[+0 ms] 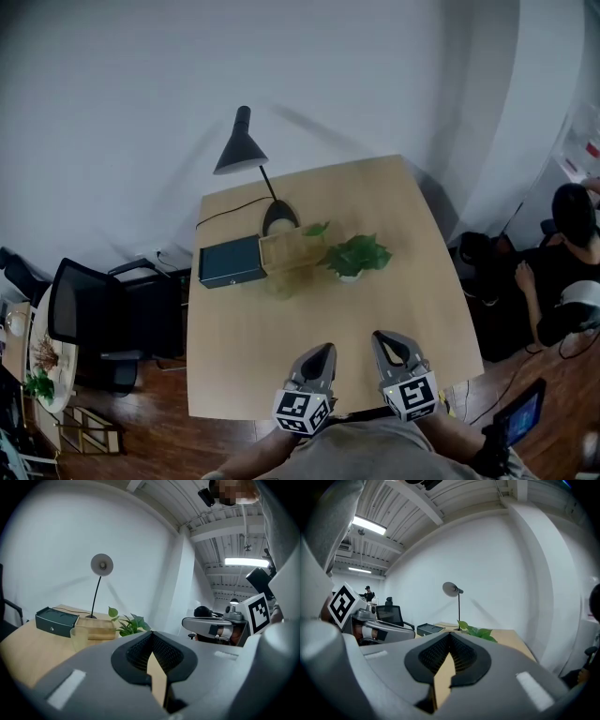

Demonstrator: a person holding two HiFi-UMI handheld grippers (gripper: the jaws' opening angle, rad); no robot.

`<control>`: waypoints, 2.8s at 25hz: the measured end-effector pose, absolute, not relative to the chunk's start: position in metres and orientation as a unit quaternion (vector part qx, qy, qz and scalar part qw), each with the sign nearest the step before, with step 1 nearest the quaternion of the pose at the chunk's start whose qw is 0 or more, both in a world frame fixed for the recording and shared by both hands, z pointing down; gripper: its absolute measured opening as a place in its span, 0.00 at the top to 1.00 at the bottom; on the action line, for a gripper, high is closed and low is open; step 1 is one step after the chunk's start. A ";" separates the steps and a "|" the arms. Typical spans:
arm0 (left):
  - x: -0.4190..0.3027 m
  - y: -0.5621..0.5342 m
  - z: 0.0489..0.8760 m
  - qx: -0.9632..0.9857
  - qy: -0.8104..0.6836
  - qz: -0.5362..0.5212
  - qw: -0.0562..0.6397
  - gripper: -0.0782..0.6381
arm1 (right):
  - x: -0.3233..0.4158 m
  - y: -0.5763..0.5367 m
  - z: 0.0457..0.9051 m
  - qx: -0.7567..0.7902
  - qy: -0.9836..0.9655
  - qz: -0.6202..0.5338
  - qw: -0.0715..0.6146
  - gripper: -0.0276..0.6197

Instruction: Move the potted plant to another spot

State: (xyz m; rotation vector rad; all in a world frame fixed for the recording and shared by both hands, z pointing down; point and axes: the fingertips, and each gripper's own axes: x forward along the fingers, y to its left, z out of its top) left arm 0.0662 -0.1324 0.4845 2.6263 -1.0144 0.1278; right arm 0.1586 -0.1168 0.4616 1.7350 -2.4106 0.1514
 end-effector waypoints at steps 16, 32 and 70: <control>0.120 -0.233 0.570 0.900 -0.397 0.115 0.138 0.84 | 0.201 -0.202 0.523 0.558 -0.817 0.103 0.108 0.95; 0.172 -0.321 0.669 0.889 -0.416 0.168 0.088 0.29 | 0.237 -0.213 0.571 0.548 -0.812 0.152 0.136 0.95; 0.185 -0.357 0.612 0.891 -0.431 0.115 0.081 0.26 | 0.256 -0.224 0.570 0.538 -0.818 0.151 0.136 0.95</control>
